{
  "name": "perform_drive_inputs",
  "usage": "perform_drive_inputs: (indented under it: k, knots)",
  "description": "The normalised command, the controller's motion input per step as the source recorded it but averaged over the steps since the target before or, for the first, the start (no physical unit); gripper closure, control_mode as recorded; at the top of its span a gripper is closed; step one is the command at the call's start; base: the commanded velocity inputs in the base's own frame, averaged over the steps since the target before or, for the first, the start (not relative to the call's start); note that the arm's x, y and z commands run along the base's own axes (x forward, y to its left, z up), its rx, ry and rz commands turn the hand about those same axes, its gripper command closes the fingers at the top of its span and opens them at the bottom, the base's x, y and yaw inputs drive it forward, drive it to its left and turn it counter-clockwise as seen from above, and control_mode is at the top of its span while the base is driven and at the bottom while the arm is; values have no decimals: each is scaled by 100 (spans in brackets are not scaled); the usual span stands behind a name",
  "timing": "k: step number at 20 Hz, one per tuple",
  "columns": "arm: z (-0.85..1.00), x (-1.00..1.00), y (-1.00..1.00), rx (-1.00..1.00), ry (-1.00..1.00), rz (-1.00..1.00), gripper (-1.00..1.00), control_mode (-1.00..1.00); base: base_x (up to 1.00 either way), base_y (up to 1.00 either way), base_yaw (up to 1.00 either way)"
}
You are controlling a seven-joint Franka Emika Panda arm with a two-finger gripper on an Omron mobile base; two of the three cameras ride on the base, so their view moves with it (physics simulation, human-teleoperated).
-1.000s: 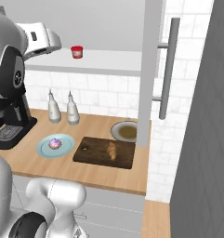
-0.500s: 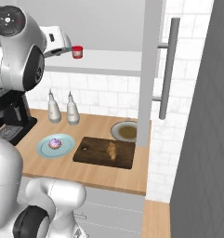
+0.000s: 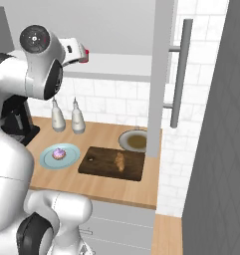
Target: From the different types of pastries on the counter, select a croissant and place it on the cutting board. Then retrieve a jar of jam from the cabinet and place it alongside the croissant on the cutting board.
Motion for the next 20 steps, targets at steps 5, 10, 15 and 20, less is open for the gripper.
perform_drive_inputs:
  k: [5, 10, 15, 20]
  knots:
    - [46, 72, 4, -6, 5, 0, -100, -100, 0, 0, 0]
    - [1, 30, 1, -2, 1, 0, -100, -100, 0, 0, 0]
    - [0, 30, 9, 0, 4, 0, -100, -100, 0, 0, 0]
    - [-5, 71, 22, -5, -2, 0, -100, -100, 0, 0, 0]
